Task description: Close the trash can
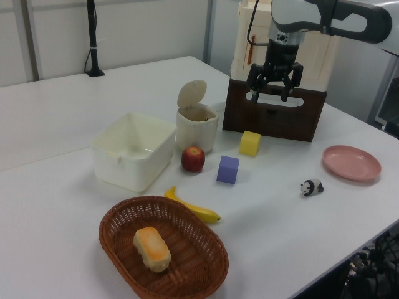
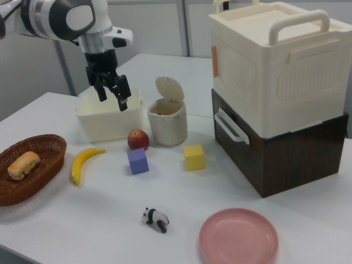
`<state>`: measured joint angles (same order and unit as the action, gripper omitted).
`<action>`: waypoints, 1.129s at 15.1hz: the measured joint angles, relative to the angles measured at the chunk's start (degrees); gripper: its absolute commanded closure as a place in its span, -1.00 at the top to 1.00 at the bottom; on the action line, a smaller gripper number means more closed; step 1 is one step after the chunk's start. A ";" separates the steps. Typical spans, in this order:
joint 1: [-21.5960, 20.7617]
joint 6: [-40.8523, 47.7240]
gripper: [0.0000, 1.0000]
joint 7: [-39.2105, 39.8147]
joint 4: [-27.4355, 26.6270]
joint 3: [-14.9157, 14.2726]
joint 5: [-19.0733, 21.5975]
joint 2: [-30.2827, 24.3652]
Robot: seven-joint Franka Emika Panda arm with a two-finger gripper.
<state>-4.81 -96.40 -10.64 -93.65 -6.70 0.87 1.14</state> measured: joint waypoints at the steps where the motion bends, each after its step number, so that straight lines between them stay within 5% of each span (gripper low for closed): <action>1: 0.00 0.00 1.00 0.00 0.00 0.00 0.00 -0.01; 6: -1.28 0.00 0.89 -1.05 0.00 0.26 -0.35 -0.03; 8: -1.49 0.00 -0.62 -1.25 -0.01 0.33 -0.39 -0.03; 9: -1.43 0.00 -1.00 -1.26 -0.02 0.32 -0.39 -0.02; 17: -1.38 -2.20 -1.00 0.47 -0.04 0.32 -0.40 0.00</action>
<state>-6.19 -98.60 -10.17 -93.69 -6.38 0.48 1.13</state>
